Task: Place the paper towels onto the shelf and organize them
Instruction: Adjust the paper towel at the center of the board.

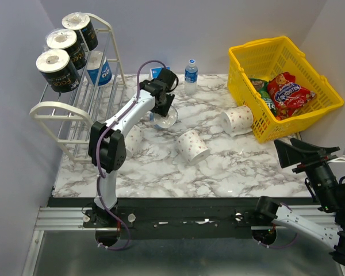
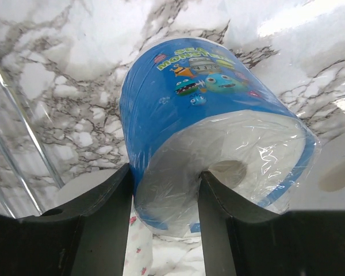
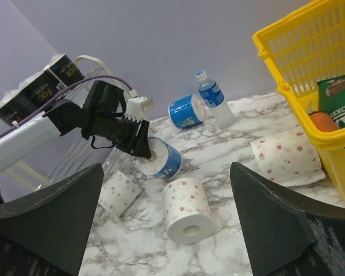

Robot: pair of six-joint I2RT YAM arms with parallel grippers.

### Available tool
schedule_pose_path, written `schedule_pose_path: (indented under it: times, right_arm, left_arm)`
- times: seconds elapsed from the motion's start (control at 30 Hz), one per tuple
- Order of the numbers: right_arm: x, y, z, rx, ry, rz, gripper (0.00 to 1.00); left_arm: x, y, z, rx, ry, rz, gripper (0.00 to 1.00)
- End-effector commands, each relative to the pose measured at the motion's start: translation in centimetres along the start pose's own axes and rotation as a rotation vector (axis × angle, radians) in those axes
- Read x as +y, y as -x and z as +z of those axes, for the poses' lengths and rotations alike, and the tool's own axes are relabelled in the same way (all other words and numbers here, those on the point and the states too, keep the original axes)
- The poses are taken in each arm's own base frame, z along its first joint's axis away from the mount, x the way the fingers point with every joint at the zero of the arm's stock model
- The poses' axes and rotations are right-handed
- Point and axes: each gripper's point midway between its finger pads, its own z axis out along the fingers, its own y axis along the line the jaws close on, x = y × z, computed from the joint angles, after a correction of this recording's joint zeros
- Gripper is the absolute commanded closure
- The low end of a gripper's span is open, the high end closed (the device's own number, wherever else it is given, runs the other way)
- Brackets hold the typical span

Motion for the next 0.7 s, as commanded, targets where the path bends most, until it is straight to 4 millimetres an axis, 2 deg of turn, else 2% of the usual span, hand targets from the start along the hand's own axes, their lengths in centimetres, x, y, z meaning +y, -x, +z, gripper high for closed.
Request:
schedule_pose_path:
  times: [0.0, 0.03, 0.07, 0.1, 0.13, 0.17, 0.2, 0.23, 0.3, 0.4, 0.43, 0.5, 0.53, 0.57, 0.6, 0.63, 0.67]
  right_arm:
    - [-0.1, 0.0, -0.5, 0.009, 0.013, -0.003, 0.00]
    - [-0.2, 0.1, -0.5, 0.007, 0.012, -0.002, 0.00]
    - [-0.3, 0.1, -0.6, 0.004, 0.012, 0.001, 0.00]
    - [-0.3, 0.3, -0.6, -0.001, 0.010, 0.003, 0.00]
    - [-0.4, 0.3, -0.6, -0.001, 0.008, 0.004, 0.00]
    - [-0.4, 0.4, -0.7, -0.003, 0.009, 0.006, 0.00]
    - [-0.4, 0.4, -0.7, -0.004, 0.011, 0.007, 0.00]
    - [-0.3, 0.4, -0.7, -0.003, 0.014, 0.007, 0.00]
    - [-0.2, 0.1, -0.6, 0.005, 0.018, 0.005, 0.00]
    - [-0.1, -0.3, -0.6, 0.017, 0.021, 0.013, 0.00]
    - [0.0, -0.4, -0.5, 0.020, 0.024, 0.017, 0.00]
    - [0.2, -0.6, -0.6, 0.031, 0.032, 0.022, 0.00]
    - [0.3, -0.6, -0.6, 0.034, 0.033, 0.028, 0.00]
    - [0.2, -0.7, -0.6, 0.040, 0.032, 0.027, 0.00]
    - [0.2, -0.7, -0.6, 0.042, 0.031, 0.027, 0.00]
    - [0.2, -0.6, -0.7, 0.041, 0.030, 0.032, 0.00]
    - [0.3, -0.7, -0.7, 0.046, 0.031, 0.035, 0.00]
  left_arm:
    - [0.0, -0.8, 1.2, 0.056, -0.038, -0.064, 0.51]
    - [0.2, -0.5, 1.2, 0.050, -0.037, -0.070, 0.46]
    - [0.5, -0.4, 1.4, 0.053, -0.023, -0.073, 0.36]
    - [0.8, -0.4, 1.2, 0.060, -0.012, -0.070, 0.33]
    - [1.2, 0.7, 0.6, 0.033, -0.002, -0.059, 0.30]
    - [1.7, 1.1, 0.3, 0.025, 0.024, -0.053, 0.19]
    - [2.1, 1.6, -0.3, 0.015, 0.036, -0.045, 0.17]
    - [2.5, 3.0, -1.5, -0.033, 0.049, -0.041, 0.14]
    - [3.2, 4.7, -3.5, -0.105, 0.078, -0.036, 0.10]
    - [2.6, 6.5, -6.2, -0.212, 0.107, -0.002, 0.08]
    - [1.4, 6.0, -6.2, -0.209, 0.100, 0.034, 0.08]
    - [0.3, 6.2, -7.2, -0.254, 0.092, 0.073, 0.08]
    - [-0.5, 5.1, -6.3, -0.230, 0.086, 0.103, 0.09]
    - [-1.6, 4.9, -6.9, -0.249, 0.068, 0.137, 0.09]
    - [-2.3, 4.9, -6.6, -0.266, 0.057, 0.150, 0.10]
    - [-3.3, 3.7, -5.8, -0.241, 0.028, 0.172, 0.11]
    - [-4.0, 3.4, -5.8, -0.241, 0.015, 0.184, 0.12]
